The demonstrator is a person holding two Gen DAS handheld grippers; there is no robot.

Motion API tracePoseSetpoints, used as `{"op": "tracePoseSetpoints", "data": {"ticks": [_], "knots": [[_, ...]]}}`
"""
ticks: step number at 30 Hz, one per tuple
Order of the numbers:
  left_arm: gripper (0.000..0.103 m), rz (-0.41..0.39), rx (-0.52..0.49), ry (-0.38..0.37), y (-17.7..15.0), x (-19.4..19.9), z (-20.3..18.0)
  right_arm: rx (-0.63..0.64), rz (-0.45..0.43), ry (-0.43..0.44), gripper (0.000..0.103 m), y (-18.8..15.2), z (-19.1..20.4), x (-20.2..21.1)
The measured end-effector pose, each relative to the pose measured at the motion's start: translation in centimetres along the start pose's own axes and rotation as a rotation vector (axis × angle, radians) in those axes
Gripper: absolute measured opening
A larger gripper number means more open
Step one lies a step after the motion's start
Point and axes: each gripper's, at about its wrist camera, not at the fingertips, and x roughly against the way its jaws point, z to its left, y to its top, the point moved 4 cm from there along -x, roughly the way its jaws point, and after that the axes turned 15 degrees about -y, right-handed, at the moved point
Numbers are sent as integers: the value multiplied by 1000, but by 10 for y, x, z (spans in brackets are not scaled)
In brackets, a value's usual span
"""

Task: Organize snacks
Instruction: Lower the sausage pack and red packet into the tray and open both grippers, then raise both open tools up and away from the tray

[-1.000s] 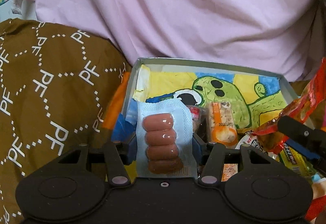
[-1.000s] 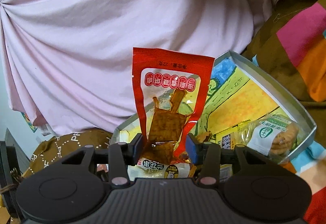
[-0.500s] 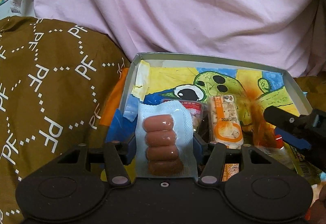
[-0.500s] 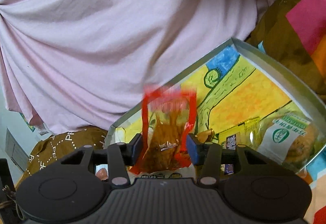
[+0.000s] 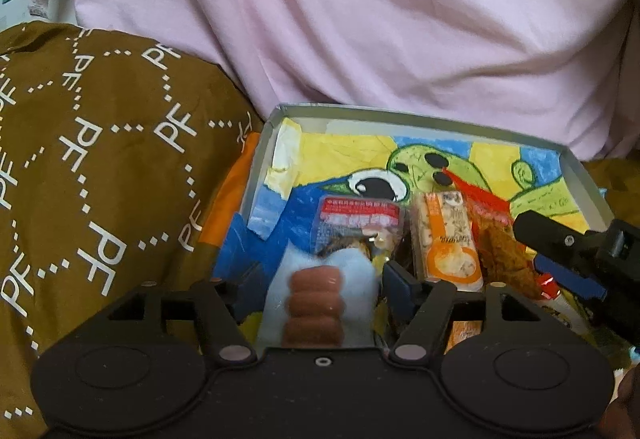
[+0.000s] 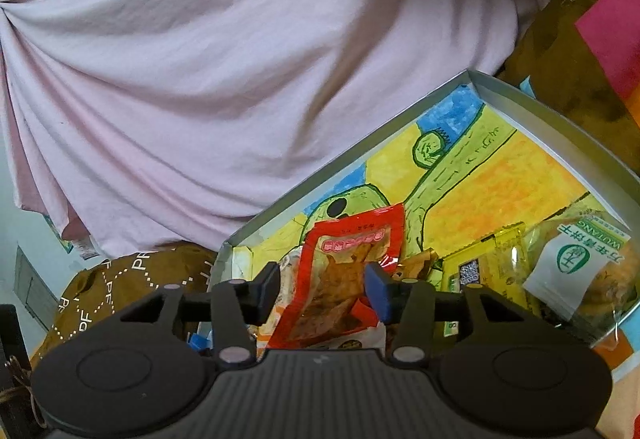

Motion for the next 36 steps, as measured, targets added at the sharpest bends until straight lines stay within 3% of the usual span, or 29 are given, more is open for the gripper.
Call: {"op": "tracePoseSetpoints", "data": {"ticks": [10, 16, 25, 36], "knots": [[86, -53, 15, 14, 2, 12, 1, -12, -23, 35, 84, 4, 4, 8], [98, -103, 37, 38, 6, 28, 5, -6, -57, 31, 92, 9, 6, 20], [102, -143, 50, 48, 16, 58, 3, 63, -125, -1, 100, 16, 13, 49], [102, -175, 26, 35, 21, 97, -13, 129, -188, -61, 103, 21, 12, 88]]}}
